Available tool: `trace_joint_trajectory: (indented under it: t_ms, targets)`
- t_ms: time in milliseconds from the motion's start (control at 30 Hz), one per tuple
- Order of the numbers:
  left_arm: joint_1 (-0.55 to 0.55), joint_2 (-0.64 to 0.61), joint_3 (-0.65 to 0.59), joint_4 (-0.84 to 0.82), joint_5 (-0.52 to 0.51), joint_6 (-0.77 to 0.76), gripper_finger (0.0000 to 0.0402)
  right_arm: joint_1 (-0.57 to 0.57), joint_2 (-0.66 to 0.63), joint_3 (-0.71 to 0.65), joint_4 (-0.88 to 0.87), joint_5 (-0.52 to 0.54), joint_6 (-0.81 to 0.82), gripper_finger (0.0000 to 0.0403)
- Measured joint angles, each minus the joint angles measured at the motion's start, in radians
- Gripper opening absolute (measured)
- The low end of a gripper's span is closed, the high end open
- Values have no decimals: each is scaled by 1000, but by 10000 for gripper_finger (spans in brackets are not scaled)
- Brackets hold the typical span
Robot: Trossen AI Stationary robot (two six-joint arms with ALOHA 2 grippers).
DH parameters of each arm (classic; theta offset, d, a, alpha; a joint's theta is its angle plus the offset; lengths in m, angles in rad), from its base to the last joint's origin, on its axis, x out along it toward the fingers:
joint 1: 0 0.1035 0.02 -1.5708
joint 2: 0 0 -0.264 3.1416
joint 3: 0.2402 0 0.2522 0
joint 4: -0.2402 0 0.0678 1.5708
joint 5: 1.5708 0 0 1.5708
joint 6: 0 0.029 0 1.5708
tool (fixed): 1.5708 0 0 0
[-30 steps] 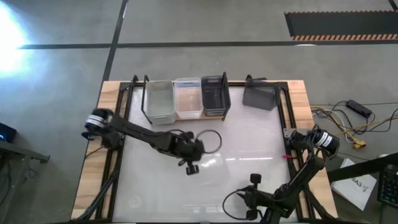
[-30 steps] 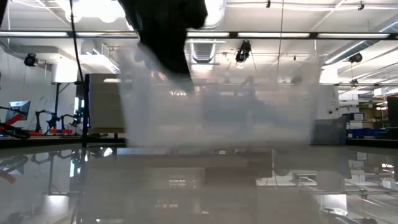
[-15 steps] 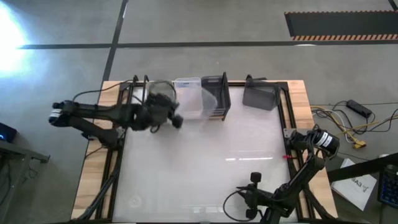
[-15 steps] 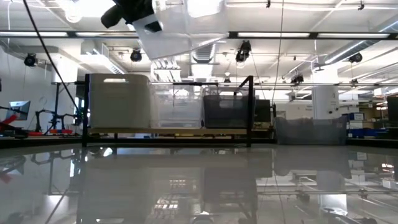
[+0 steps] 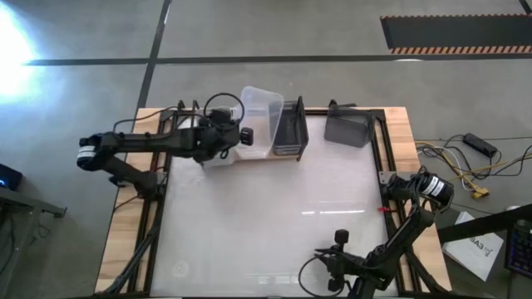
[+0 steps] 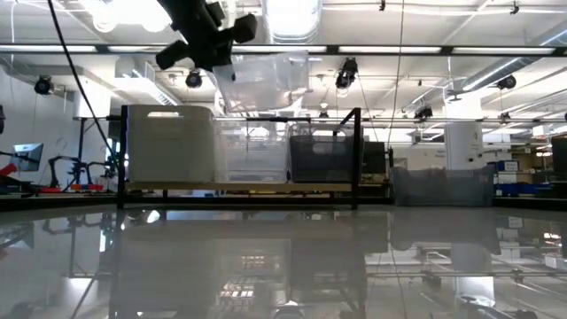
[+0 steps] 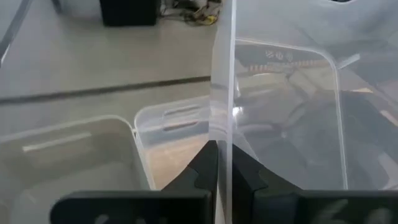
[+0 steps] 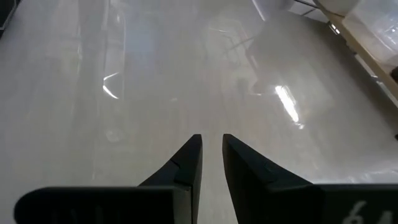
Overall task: Stack baskets on shelf by color
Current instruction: Stack the transparent bin on top of the transparent bin on the shelf
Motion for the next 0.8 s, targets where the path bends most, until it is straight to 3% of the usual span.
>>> trace_joint_trajectory:
  t_ms: [433,800]
  targets:
    - [20,33,2,-126,-37,-211,0,2,0,0,27,-1,-4,57]
    - [31,36,2,-165,-14,-237,0,2,2,-1,30,-1,-25,57]
